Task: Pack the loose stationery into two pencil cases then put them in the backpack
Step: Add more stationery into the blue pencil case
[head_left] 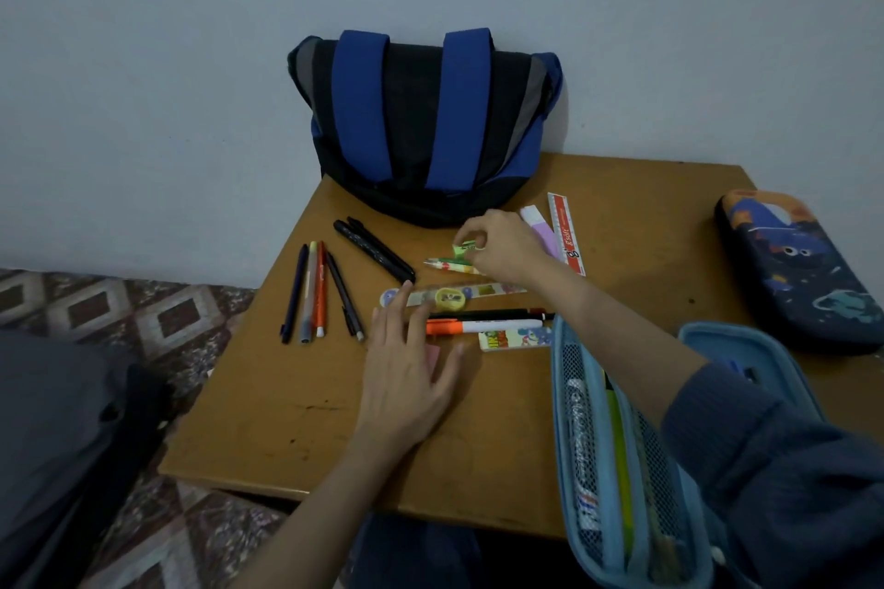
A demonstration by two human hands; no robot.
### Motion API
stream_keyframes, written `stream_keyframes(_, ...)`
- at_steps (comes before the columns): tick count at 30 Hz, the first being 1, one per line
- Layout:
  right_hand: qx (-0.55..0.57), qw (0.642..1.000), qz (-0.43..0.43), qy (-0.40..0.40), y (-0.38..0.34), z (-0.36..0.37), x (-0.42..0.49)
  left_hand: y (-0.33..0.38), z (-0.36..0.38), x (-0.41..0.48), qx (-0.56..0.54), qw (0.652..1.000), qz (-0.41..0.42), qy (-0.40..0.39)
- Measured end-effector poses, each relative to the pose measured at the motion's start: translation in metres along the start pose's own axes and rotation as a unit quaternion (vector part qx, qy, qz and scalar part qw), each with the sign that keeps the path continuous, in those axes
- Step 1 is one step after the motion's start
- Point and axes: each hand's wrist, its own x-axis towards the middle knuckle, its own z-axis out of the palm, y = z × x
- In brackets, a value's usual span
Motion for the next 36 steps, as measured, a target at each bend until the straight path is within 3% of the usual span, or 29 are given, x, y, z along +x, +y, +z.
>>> stream_keyframes(4,-0.036,0.996,-0.027,-0.072,-0.019,0.004,-0.013,0.000,0.002,0.000,-0.004,1.000,0.007,0.024)
stream_keyframes(10,-0.052,0.996,-0.030,-0.068,-0.017,0.020,-0.024,0.001,0.001,-0.001,0.005,1.000,0.003,0.029)
stream_keyframes(15,0.088,0.995,0.034,-0.022,-0.013,0.012,-0.031,0.003,-0.001,-0.002,0.003,1.000,-0.011,0.012)
stream_keyframes(20,0.278,0.954,0.102,0.046,0.007,-0.031,-0.053,0.003,-0.005,-0.002,-0.015,0.999,-0.028,0.005)
stream_keyframes(26,0.346,0.915,0.190,0.080,0.052,-0.069,-0.092,0.053,-0.003,-0.007,-0.045,0.997,0.054,0.030)
stream_keyframes(29,0.345,0.912,0.218,0.037,0.067,-0.075,-0.113,0.096,0.001,-0.008,-0.089,0.993,0.070,-0.034)
stream_keyframes(32,0.320,0.920,0.227,0.006,0.071,-0.073,-0.129,0.122,0.002,-0.004,0.013,0.992,0.069,-0.101)
stream_keyframes(36,0.243,0.945,0.215,-0.031,0.072,-0.061,-0.137,0.138,0.001,0.001,0.105,0.983,0.073,-0.128)
